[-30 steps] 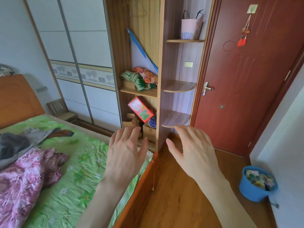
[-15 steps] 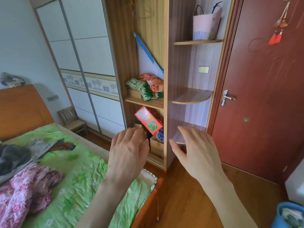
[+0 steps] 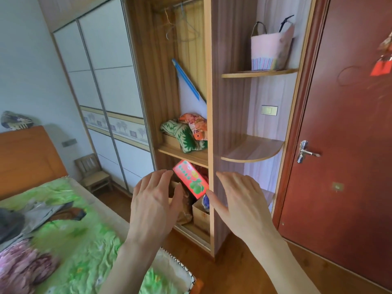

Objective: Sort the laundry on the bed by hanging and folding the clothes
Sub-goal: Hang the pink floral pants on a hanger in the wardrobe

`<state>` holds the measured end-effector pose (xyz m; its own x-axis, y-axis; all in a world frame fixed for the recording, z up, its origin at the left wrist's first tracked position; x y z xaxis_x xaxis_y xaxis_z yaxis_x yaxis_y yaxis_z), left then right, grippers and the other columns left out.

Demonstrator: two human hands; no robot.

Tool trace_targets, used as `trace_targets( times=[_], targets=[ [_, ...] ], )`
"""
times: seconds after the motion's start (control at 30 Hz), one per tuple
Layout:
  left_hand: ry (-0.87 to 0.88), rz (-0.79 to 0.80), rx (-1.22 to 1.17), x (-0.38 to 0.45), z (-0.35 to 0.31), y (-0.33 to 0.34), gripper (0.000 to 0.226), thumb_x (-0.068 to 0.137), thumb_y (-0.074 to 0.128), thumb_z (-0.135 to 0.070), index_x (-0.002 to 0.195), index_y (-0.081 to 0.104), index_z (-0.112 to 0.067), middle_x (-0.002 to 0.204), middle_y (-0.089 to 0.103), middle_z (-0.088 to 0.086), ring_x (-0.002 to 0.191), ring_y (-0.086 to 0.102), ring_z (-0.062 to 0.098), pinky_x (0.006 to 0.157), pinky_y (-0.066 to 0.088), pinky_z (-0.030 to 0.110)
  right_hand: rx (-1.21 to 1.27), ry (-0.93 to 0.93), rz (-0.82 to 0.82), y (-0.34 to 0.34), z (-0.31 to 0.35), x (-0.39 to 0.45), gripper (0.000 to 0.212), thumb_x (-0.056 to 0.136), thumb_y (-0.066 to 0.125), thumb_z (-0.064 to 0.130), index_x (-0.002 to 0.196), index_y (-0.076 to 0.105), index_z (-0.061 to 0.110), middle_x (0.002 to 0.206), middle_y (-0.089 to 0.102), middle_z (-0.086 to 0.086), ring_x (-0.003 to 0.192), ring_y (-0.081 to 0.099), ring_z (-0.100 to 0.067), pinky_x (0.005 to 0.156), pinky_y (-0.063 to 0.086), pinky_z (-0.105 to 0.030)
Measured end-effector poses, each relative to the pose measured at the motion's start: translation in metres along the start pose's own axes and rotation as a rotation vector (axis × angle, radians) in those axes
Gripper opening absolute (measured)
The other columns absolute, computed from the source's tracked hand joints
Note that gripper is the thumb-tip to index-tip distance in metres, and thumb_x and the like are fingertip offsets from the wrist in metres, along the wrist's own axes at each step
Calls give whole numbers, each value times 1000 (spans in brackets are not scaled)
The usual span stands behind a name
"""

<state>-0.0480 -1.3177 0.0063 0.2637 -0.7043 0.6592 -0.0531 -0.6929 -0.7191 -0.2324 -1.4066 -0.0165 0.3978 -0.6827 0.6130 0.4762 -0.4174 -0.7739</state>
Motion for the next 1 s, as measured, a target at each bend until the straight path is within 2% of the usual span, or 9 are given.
trace_targets(
  times=[0.1, 0.23, 0.4, 0.53, 0.7, 0.83, 1.0],
  targets=[
    [-9, -4, 6, 25, 1, 24, 35, 100, 60, -34, 127, 69, -14, 128, 71, 6, 120, 66, 32, 102, 51, 50, 31, -1, 12, 21, -15, 31, 62, 93, 47, 68, 130, 66, 23, 123, 74, 1, 109, 72, -20, 91, 56, -34],
    [-28, -29, 2, 65, 9, 61, 52, 102, 39, -47, 128, 68, -14, 128, 71, 6, 119, 66, 32, 101, 51, 50, 29, -64, 51, 55, -29, 78, 65, 97, 35, 73, 136, 58, 27, 130, 68, 6, 117, 65, -16, 97, 52, -29],
    [-71, -62, 24, 120, 28, 111, 56, 103, 34, -51, 129, 66, -15, 129, 69, 5, 120, 65, 30, 102, 52, 49, 93, -121, 59, 99, -45, 146, 66, 97, 36, 73, 138, 57, 26, 134, 67, 6, 120, 64, -16, 98, 52, -31],
    [-113, -79, 47, 170, 47, 146, 51, 102, 37, -50, 127, 65, -16, 128, 69, 4, 117, 65, 30, 99, 52, 47, 130, -178, 99, 129, -57, 207, 71, 96, 27, 75, 142, 53, 28, 138, 63, 8, 124, 61, -12, 103, 49, -29],
    [-124, -96, 90, 226, 69, 191, 41, 103, 47, -43, 126, 65, -16, 128, 68, 5, 116, 64, 30, 99, 51, 47, 159, -212, 46, 166, -69, 269, 64, 101, 33, 68, 139, 58, 23, 134, 66, 7, 122, 62, -14, 102, 48, -31],
    [-169, -49, 115, 252, 88, 217, 39, 103, 53, -41, 131, 64, -16, 131, 68, 6, 120, 63, 30, 103, 50, 48, 213, -228, 112, 203, -72, 301, 70, 98, 29, 70, 141, 57, 22, 137, 65, 3, 125, 61, -17, 102, 48, -32],
    [-242, -83, 172, 267, 128, 236, 34, 101, 61, -36, 129, 66, -16, 127, 69, 5, 117, 64, 30, 101, 50, 49, 252, -299, 152, 252, -49, 344, 59, 101, 41, 64, 138, 58, 21, 135, 67, 1, 123, 64, -18, 99, 50, -31]
  ],
)
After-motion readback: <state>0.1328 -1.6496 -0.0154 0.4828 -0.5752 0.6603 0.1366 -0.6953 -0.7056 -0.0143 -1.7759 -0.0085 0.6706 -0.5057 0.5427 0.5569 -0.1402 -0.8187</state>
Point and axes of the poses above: each hand's wrist, its own x-axis towards the middle knuckle, its own y-axis out of the palm, z = x × y, the point moved 4 cm from there along x, towards the middle knuckle
